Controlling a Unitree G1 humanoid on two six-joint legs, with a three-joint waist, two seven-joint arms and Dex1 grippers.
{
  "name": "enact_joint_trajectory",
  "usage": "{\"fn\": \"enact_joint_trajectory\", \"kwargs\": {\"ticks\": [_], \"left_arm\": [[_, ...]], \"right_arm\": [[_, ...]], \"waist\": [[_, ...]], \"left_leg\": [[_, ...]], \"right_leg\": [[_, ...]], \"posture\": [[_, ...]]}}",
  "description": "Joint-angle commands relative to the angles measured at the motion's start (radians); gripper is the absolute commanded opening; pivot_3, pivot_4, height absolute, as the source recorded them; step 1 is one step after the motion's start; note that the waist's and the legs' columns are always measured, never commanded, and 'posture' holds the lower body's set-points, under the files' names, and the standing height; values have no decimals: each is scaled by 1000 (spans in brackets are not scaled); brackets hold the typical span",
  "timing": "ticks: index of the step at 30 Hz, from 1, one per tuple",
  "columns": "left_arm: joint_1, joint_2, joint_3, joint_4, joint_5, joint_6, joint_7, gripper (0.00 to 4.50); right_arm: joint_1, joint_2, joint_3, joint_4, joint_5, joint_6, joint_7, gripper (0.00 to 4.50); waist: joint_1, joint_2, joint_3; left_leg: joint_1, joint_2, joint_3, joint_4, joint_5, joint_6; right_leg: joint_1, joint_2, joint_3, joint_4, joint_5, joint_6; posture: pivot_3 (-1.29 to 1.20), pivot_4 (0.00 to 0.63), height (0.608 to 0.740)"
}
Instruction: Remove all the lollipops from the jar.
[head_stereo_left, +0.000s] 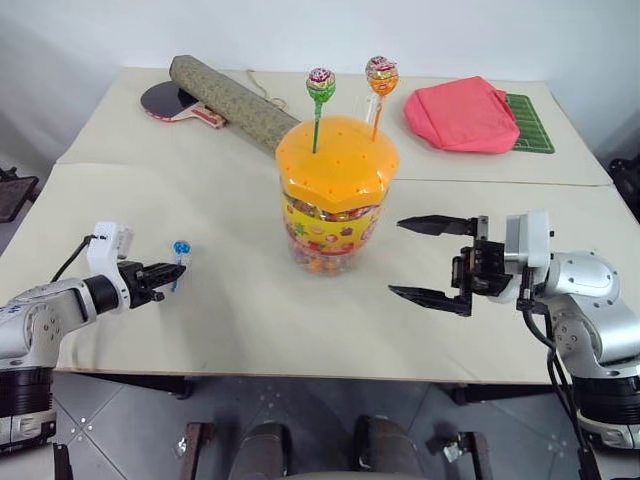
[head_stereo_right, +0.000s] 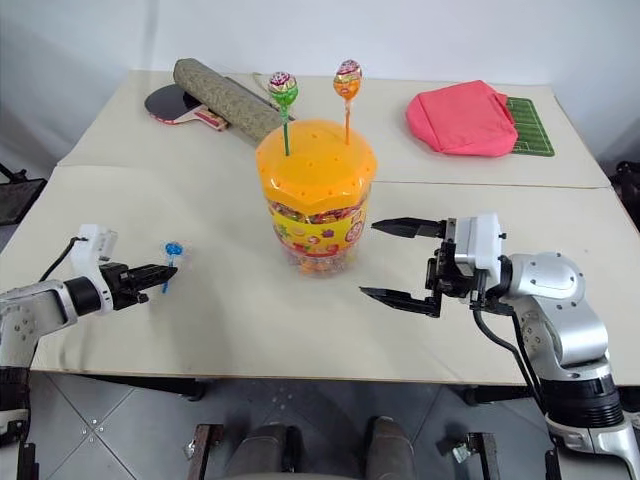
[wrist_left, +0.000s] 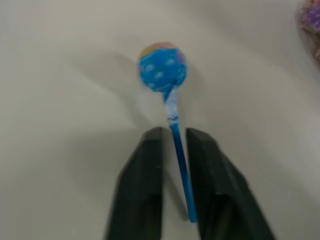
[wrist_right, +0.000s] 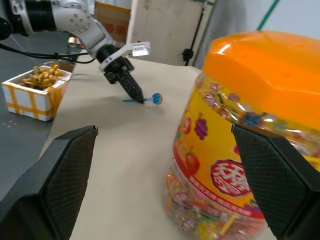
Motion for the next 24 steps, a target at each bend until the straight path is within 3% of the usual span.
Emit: {"fn": "enact_joint_trajectory", "kwargs": {"ticks": [1, 6, 8, 10, 11, 14, 16, 19, 24], "left_arm": [[-13, 91, -14, 42, 79, -105, -80, 2103], [-149, 158, 15, 64, 7, -303, -401, 3563], [-215, 151, 23, 46, -41, -388, -554, 3563], [-313, 112, 9, 36, -119, -351, -630, 3563], [-365, 77, -7, 38, -121, -366, -628, 3563], [-512, -42, -64, 36, -107, -383, -578, 4117], [-586, -118, -96, 54, -85, -389, -544, 4447], [-676, -211, -162, 98, -45, -397, -523, 4447], [-748, -280, -219, 187, 28, -428, -503, 4447]], "right_arm": [[22, 9, -65, -74, 62, -15, -6, 4500], [54, 26, -167, -176, 182, 52, -141, 4500], [64, 35, -214, -221, 243, 93, -232, 4500], [93, 42, -221, -273, 233, 91, -267, 4500], [97, 60, -221, -294, 248, 95, -302, 4500], [88, 103, -223, -334, 299, 119, -407, 4500], [111, 101, -211, -342, 261, 108, -391, 4500], [152, 95, -191, -345, 212, 91, -362, 4500], [135, 107, -182, -341, 207, 88, -378, 4500]], "waist": [[-3, 0, 0], [9, 0, 0], [19, 0, 0], [26, 0, 0], [27, 0, 0], [30, 0, 0], [25, 0, 0], [24, -1, 0], [11, -1, 0]], "left_leg": [[0, 1, 0, 0, 0, 0], [-1, 1, 1, 0, -1, -1], [-1, 1, 1, 1, -1, -1], [-2, 1, 1, 2, -1, 0], [-2, 1, 1, 2, -1, 0], [-2, 0, 1, 4, -1, 0], [-3, 0, 1, 6, -1, 0], [-3, 0, 1, 5, -1, 1], [-4, 0, 2, 5, -2, 1]], "right_leg": [[0, 1, 0, 0, 0, 0], [-1, 1, 0, -1, 0, 0], [-1, 1, 0, -1, 0, 0], [-1, 1, 0, -1, 0, 0], [-1, 1, 0, -1, 0, 0], [0, 1, -1, 0, 0, 0], [0, 1, 0, 0, 0, 1], [0, 1, 0, 0, 1, 1], [-3, 1, 0, 0, 1, 1]], "posture": [[0, 150, 740], [0, 150, 740], [0, 150, 740], [0, 150, 740], [0, 150, 740], [0, 150, 740], [0, 150, 740], [0, 150, 740], [0, 150, 740]]}}
